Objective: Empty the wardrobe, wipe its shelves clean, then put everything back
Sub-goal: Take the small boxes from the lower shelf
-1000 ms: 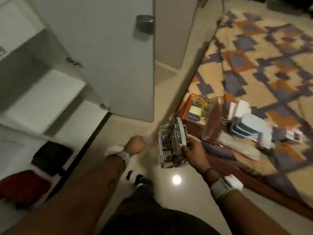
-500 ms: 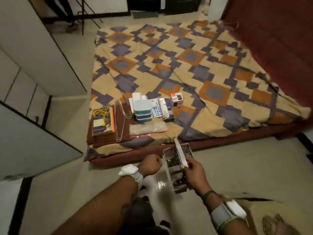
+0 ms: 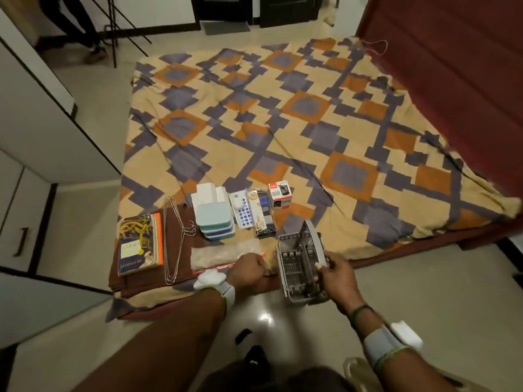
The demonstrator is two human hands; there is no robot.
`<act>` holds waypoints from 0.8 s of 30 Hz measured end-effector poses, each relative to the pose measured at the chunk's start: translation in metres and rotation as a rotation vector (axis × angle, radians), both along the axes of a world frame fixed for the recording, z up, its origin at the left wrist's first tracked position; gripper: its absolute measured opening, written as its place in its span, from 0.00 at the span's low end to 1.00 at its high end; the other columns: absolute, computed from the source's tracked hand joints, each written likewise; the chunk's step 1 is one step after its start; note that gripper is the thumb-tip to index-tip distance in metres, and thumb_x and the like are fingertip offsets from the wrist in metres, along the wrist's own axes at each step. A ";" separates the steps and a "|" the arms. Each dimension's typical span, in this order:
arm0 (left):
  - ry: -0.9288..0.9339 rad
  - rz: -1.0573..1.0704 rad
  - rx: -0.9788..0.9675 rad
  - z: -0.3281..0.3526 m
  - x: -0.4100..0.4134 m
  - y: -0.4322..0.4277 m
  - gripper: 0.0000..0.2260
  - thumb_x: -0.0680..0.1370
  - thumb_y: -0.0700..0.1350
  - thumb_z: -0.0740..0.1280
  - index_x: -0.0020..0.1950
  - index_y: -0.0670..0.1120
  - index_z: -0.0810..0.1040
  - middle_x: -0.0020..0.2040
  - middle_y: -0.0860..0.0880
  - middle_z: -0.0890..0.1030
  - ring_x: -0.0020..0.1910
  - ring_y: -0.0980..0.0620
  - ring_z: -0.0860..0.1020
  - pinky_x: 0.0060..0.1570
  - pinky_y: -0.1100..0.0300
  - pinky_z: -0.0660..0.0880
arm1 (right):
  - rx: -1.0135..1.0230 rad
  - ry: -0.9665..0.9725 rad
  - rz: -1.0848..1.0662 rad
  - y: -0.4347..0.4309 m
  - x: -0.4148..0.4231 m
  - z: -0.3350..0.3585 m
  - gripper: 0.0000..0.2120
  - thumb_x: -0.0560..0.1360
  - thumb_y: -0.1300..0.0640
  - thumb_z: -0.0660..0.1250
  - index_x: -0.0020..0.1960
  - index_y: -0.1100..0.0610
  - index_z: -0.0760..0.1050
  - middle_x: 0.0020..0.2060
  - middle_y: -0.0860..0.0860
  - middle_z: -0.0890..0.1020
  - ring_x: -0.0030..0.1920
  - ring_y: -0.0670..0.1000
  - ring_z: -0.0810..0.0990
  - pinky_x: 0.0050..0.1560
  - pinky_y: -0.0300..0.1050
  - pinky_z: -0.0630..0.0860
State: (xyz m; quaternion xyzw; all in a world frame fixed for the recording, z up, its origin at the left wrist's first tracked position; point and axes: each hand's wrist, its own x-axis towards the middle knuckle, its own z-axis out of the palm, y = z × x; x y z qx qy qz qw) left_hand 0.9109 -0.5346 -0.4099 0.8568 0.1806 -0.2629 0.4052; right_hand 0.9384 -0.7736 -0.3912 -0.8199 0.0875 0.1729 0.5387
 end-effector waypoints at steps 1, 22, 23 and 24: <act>0.001 0.016 -0.005 -0.001 0.011 0.001 0.08 0.77 0.42 0.64 0.42 0.46 0.83 0.46 0.46 0.85 0.48 0.48 0.82 0.49 0.58 0.76 | -0.008 0.000 0.025 0.006 0.018 -0.002 0.13 0.79 0.67 0.64 0.59 0.52 0.78 0.38 0.56 0.84 0.32 0.51 0.79 0.34 0.45 0.77; 0.117 0.314 0.124 -0.016 0.144 -0.022 0.11 0.78 0.45 0.65 0.54 0.44 0.85 0.54 0.46 0.84 0.54 0.47 0.80 0.54 0.57 0.73 | -0.115 0.026 0.311 0.038 0.223 -0.096 0.15 0.80 0.62 0.64 0.66 0.53 0.75 0.53 0.48 0.80 0.51 0.49 0.77 0.52 0.43 0.73; 0.119 0.318 0.122 -0.017 0.147 -0.025 0.10 0.78 0.45 0.65 0.54 0.44 0.85 0.54 0.47 0.85 0.54 0.47 0.80 0.54 0.57 0.73 | -0.115 0.027 0.320 0.040 0.227 -0.099 0.15 0.80 0.61 0.65 0.65 0.52 0.75 0.52 0.48 0.80 0.51 0.51 0.78 0.52 0.45 0.75; 0.123 0.323 0.119 -0.018 0.150 -0.027 0.10 0.78 0.45 0.65 0.53 0.45 0.85 0.54 0.47 0.85 0.54 0.48 0.81 0.54 0.57 0.74 | -0.128 0.044 0.325 0.042 0.230 -0.103 0.14 0.80 0.60 0.65 0.65 0.51 0.74 0.52 0.49 0.81 0.51 0.52 0.79 0.52 0.48 0.77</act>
